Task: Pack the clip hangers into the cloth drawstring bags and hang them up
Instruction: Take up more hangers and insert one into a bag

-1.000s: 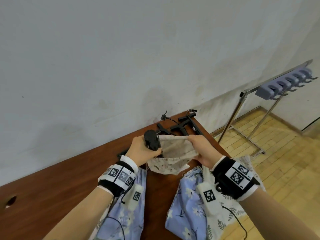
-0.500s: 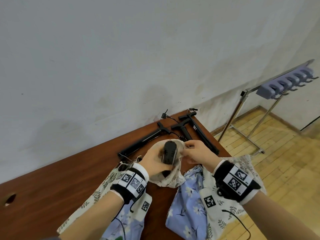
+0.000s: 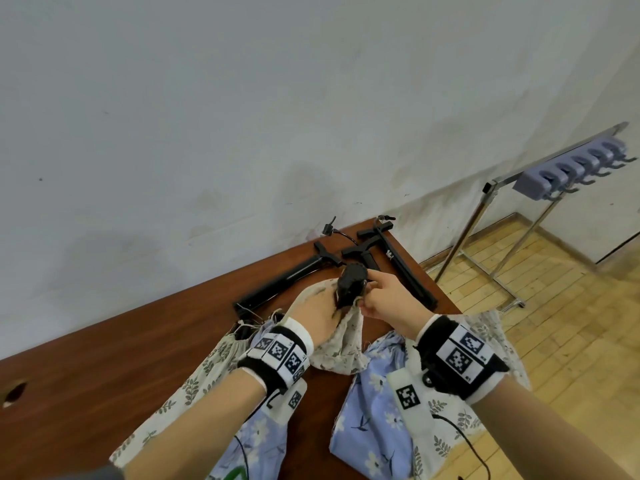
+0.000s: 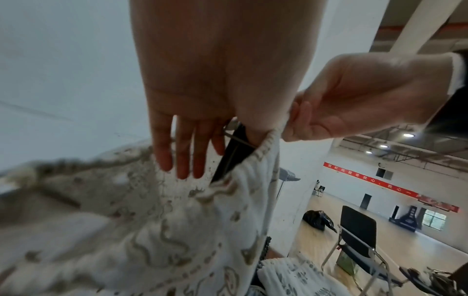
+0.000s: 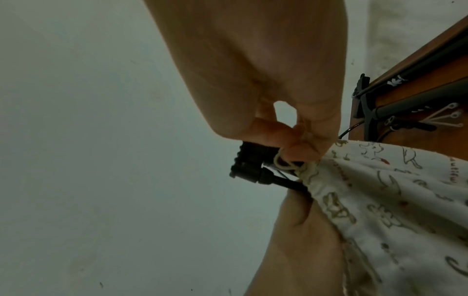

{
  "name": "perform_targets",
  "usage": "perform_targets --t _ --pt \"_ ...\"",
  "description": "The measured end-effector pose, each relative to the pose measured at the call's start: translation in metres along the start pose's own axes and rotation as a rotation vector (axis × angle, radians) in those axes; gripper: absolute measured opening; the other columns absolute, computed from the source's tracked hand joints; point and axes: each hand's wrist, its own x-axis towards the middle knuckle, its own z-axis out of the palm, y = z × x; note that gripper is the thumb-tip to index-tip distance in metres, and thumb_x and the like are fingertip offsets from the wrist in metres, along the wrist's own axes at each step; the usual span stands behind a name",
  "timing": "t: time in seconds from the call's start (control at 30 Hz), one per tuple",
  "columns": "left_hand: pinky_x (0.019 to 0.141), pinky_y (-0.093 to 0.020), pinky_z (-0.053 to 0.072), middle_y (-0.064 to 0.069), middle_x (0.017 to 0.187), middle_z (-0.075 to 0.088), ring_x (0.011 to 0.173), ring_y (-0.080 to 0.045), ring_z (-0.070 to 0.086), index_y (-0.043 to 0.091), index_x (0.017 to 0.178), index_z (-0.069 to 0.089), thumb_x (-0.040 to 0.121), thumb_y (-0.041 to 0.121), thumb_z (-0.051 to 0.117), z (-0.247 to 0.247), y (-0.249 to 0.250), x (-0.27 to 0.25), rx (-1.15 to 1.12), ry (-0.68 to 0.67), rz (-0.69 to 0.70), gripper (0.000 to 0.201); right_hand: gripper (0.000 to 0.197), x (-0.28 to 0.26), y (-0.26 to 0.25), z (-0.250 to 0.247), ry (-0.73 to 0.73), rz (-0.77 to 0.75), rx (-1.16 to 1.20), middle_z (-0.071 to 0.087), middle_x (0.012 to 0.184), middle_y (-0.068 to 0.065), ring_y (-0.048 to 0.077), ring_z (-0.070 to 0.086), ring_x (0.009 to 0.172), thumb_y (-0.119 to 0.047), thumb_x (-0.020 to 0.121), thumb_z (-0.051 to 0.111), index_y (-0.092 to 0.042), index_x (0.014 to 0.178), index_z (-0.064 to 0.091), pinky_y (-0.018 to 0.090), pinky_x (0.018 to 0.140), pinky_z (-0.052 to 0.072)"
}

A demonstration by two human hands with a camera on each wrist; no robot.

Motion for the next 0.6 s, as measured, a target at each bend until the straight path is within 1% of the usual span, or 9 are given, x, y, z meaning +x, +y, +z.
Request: perform_targets --t 0.13,0.2,0.23,0.3,0.37,0.4,0.5,0.57,0.6 --pt "0.112 -0.042 0.029 -0.01 0.145 0.04 0.134 -0.027 0.038 0.011 0.144 0.032 0.085 0.058 0.031 0.002 -0.008 0.004 0.012 -0.189 -0.083 0.075 0.037 0.0 -0.003 0.0 -0.085 -0.004 0.022 0.05 0.085 0.014 0.027 0.048 0.075 0.006 0.083 0.055 -0.002 0.118 0.058 0.036 0.074 0.043" --pt "0.115 -0.039 0.023 -0.001 0.144 0.038 0.136 -0.019 0.031 0.012 0.143 0.034 0.088 0.049 0.047 -0.017 -0.01 0.001 -0.06 -0.25 -0.042 0.068 0.036 0.003 -0.002 -0.003 -0.069 0.001 0.016 0.061 0.093 0.014 0.024 0.059 0.082 -0.009 0.08 0.071 -0.006 0.114 0.062 0.037 0.077 0.05" --pt "0.113 -0.036 0.027 0.004 0.136 0.043 0.132 -0.014 0.035 0.014 0.139 0.04 0.09 0.036 0.056 -0.028 -0.015 -0.001 -0.123 -0.242 -0.053 0.056 0.039 0.004 0.0 -0.003 -0.046 -0.009 -0.017 0.065 0.095 0.012 0.023 0.06 0.082 -0.017 0.076 0.078 -0.009 0.111 0.064 0.036 0.077 0.051" --pt "0.104 -0.034 0.041 0.004 0.123 0.058 0.119 -0.015 0.052 0.02 0.124 0.054 0.089 0.02 0.061 -0.044 -0.036 -0.003 -0.26 -0.066 -0.117 0.035 0.045 0.006 0.0 -0.002 0.05 -0.058 -0.154 0.068 0.097 0.008 0.022 0.064 0.083 -0.029 0.071 0.083 -0.014 0.107 0.063 0.034 0.075 0.053" --pt "0.097 -0.031 0.043 0.001 0.117 0.057 0.114 -0.02 0.054 0.022 0.118 0.054 0.085 0.023 0.066 -0.041 -0.066 -0.006 -0.201 0.044 -0.239 0.035 0.042 0.006 0.004 -0.001 0.162 -0.142 -0.289 0.067 0.099 0.005 0.018 0.064 0.087 -0.03 0.073 0.081 -0.013 0.106 0.061 0.027 0.072 0.053" --pt "0.099 -0.032 0.042 -0.003 0.124 0.052 0.119 -0.022 0.05 0.02 0.126 0.049 0.082 0.03 0.07 -0.035 -0.078 -0.009 -0.131 -0.012 -0.309 0.05 0.039 0.007 0.006 -0.001 0.191 -0.164 -0.313 0.067 0.099 0.006 0.019 0.064 0.088 -0.029 0.074 0.08 -0.012 0.104 0.062 0.027 0.072 0.052" --pt "0.103 -0.034 0.042 -0.009 0.145 0.039 0.127 -0.025 0.046 0.012 0.144 0.029 0.077 0.049 0.072 -0.008 -0.093 -0.012 -0.152 -0.206 -0.464 0.088 0.032 0.009 0.011 -0.001 0.151 -0.134 -0.283 0.069 0.093 0.013 0.027 0.066 0.084 -0.027 0.075 0.079 -0.009 0.097 0.065 0.042 0.079 0.056" --pt "0.094 -0.033 0.048 -0.009 0.138 0.047 0.117 -0.025 0.055 0.01 0.139 0.036 0.071 0.056 0.072 0.004 -0.092 -0.016 -0.184 -0.273 -0.482 0.09 0.027 0.011 0.013 0.0 0.157 -0.127 -0.289 0.07 0.09 0.01 0.025 0.067 0.084 -0.026 0.075 0.079 -0.011 0.094 0.066 0.046 0.082 0.057" --pt "0.087 -0.035 0.053 -0.009 0.129 0.053 0.107 -0.025 0.061 0.009 0.131 0.044 0.071 0.052 0.073 0.007 -0.091 -0.016 -0.203 -0.291 -0.487 0.079 0.025 0.013 0.013 0.001 0.182 -0.136 -0.296 0.07 0.09 0.009 0.024 0.067 0.084 -0.025 0.075 0.077 -0.012 0.093 0.066 0.047 0.083 0.056"
